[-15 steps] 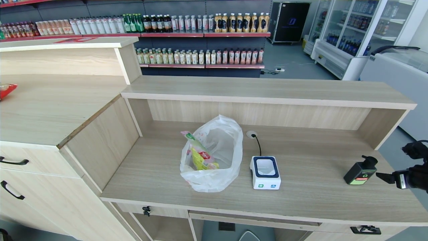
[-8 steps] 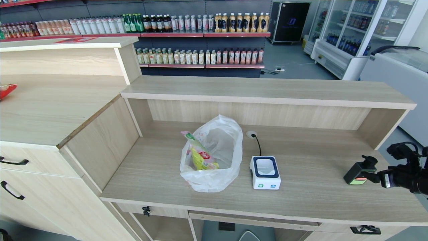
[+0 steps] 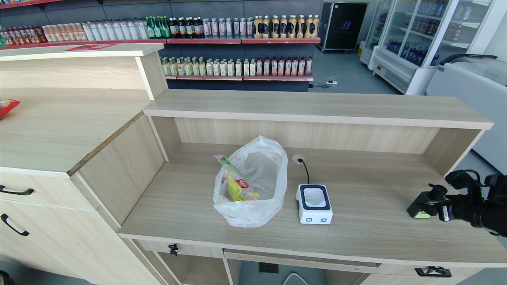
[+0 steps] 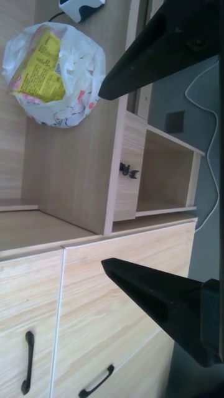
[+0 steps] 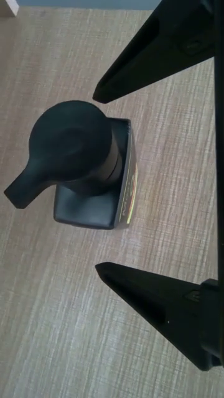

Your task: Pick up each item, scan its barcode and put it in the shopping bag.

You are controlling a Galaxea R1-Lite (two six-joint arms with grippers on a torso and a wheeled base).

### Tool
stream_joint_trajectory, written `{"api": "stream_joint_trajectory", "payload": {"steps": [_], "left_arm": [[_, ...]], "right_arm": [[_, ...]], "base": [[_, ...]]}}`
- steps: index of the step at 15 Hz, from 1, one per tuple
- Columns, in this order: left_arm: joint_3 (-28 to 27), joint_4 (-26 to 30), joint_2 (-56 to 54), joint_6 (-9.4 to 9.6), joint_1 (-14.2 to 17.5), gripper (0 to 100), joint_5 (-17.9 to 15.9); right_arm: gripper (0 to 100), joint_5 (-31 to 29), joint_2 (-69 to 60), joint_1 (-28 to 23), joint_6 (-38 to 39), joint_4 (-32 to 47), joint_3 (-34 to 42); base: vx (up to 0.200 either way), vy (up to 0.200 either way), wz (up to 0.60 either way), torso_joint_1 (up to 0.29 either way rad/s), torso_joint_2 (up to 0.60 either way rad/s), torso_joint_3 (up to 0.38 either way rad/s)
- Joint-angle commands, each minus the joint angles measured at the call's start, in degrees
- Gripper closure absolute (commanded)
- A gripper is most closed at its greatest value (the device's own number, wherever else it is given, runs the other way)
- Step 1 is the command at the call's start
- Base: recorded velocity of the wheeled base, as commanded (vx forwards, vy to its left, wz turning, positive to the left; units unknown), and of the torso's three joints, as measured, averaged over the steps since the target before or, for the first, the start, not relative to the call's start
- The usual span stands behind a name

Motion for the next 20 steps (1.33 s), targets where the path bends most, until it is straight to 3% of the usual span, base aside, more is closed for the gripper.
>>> {"api": "stream_joint_trajectory", "payload": {"steps": [1, 4, 17, 18, 20], "left_arm": [[0.00, 0.00, -0.02, -0.02, 0.02, 0, 0.02], [0.00, 0.00, -0.02, -0.02, 0.02, 0, 0.02], [0.00, 0.00, -0.02, -0.02, 0.02, 0, 0.02], [0.00, 0.00, -0.02, -0.02, 0.02, 0, 0.02], [0.00, 0.00, -0.02, -0.02, 0.02, 0, 0.02]], "right_arm": [[0, 0.00, 0.86, 0.18, -0.01, -0.02, -0.09], [0, 3.69, 2.79, 0.97, -0.01, -0.99, -0.36], [0, 5.28, 6.49, 4.22, 0.17, -1.78, -4.22], [100, 5.28, 6.75, 4.40, 0.17, -1.87, -4.22], [100, 5.28, 6.84, 4.58, 0.17, -1.87, -4.22]], "base": [[0.000, 0.000, 0.00, 0.000, 0.00, 0.000], [0.000, 0.000, 0.00, 0.000, 0.00, 0.000], [0.000, 0.000, 0.00, 0.000, 0.00, 0.000], [0.000, 0.000, 0.00, 0.000, 0.00, 0.000], [0.000, 0.000, 0.00, 0.000, 0.00, 0.000]]}}
